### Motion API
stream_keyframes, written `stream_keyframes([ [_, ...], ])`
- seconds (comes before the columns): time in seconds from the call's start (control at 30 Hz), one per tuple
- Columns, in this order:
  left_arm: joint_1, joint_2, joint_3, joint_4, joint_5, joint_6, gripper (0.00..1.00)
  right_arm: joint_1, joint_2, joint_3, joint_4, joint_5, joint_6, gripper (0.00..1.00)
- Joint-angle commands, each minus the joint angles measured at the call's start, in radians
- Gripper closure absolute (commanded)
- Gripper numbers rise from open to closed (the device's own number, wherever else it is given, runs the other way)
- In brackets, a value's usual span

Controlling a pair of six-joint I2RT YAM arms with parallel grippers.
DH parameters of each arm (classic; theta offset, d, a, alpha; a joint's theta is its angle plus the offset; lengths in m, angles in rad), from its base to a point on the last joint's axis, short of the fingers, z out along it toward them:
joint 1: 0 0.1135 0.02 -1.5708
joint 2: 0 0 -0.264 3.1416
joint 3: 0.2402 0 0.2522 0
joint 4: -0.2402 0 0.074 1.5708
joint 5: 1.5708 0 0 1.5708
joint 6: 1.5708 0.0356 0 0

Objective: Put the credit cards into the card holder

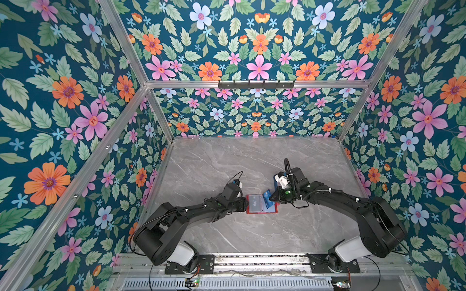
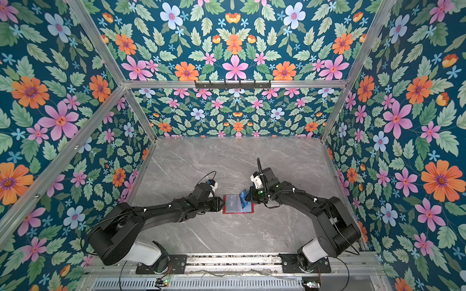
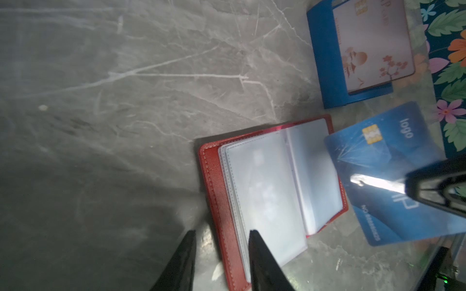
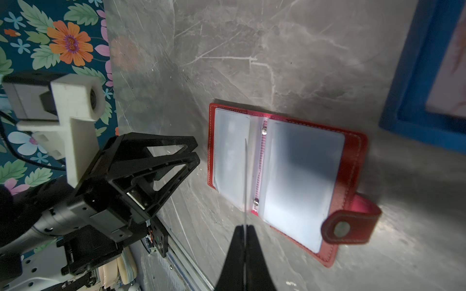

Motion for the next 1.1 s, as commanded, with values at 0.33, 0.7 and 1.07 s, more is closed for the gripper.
stream_keyframes([
  [0.33,0.002,0.041,-0.020,0.071,0.038,-0.030,0.63,0.023,0.061,-0.010,0.066,-0.011,0.025,1.00],
  [0.7,0.002,0.055,-0.028,0.085,0.043,-0.050,0.65,0.026,0.085,-0.018,0.091,-0.032,0.022,1.00],
  [1.07,0.001,0.065,-0.044,0.093,0.038,-0.062,0.66,0.025,0.107,-0.032,0.138,-0.057,0.025,1.00],
])
